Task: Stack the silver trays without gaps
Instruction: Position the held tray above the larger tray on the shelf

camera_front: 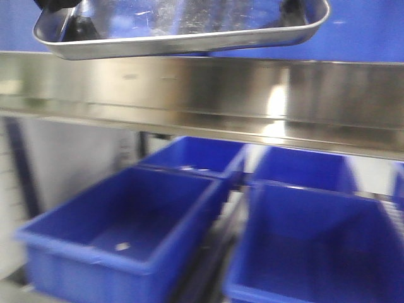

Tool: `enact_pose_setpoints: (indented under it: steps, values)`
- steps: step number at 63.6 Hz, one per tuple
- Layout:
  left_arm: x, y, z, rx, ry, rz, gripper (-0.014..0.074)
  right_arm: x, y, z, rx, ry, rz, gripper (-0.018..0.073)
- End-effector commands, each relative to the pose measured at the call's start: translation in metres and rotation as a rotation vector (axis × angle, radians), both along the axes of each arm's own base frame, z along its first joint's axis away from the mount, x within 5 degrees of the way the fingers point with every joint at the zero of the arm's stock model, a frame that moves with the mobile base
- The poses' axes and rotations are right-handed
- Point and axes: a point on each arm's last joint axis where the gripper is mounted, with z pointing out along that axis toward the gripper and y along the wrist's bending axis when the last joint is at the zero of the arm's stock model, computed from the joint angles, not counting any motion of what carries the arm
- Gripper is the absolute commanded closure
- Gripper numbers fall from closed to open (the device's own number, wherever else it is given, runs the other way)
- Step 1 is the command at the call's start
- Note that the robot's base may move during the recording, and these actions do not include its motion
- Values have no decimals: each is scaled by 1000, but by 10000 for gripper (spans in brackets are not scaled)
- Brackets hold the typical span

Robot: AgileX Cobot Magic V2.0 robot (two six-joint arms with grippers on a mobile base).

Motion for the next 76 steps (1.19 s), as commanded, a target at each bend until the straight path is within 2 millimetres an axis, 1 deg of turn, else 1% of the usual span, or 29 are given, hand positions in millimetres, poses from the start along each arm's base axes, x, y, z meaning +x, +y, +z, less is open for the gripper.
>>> enact_pose_setpoints:
  steps: [1,76]
  values:
    - [-12,8,18,19,-27,-18,644,-10,-5,28,53,-131,18,503]
    - [-13,8,19,16,-28,-19,644,-10,-5,28,53,-131,18,503]
